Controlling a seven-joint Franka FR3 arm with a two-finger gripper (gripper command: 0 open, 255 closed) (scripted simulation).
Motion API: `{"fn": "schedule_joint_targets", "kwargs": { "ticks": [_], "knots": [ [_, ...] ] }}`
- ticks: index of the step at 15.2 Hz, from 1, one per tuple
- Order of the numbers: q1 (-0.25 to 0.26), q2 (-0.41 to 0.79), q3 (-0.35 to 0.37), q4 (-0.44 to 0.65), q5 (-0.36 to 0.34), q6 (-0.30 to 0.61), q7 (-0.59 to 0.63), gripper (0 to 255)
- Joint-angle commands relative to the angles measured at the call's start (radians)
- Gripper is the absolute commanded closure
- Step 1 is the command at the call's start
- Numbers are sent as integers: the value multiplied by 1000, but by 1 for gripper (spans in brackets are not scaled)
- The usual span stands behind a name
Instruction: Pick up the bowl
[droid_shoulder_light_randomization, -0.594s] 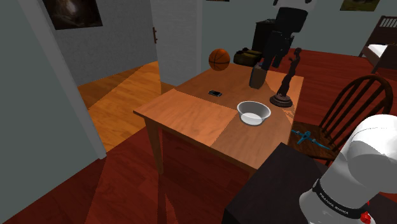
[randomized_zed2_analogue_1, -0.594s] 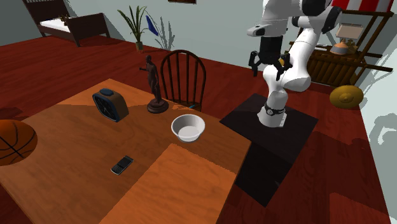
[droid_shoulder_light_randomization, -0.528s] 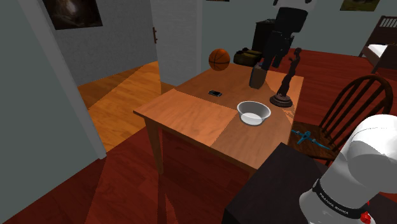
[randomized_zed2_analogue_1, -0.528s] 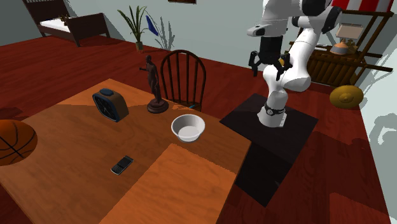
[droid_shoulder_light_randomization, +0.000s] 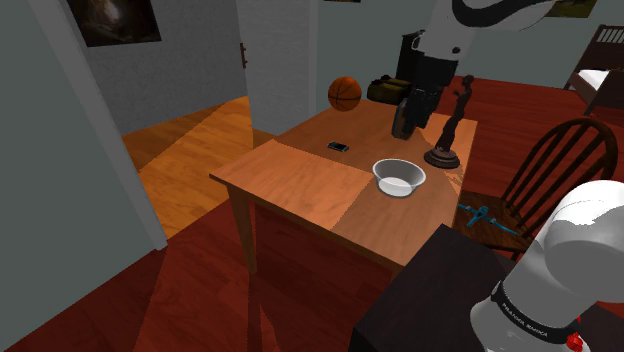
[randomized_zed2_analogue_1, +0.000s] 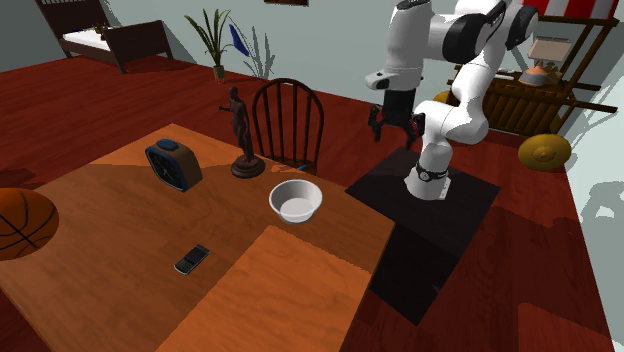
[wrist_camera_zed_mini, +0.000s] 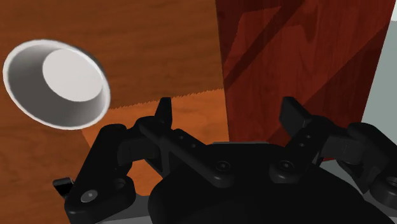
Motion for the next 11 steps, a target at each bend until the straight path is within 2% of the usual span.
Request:
{"fn": "schedule_joint_targets", "kwargs": {
  "ticks": [1,11],
  "knots": [
    [-6,39,-12,-30,-23,65,-26,0],
    [-47,304,-89,-88,-128,374,-141,0]
  ]
}}
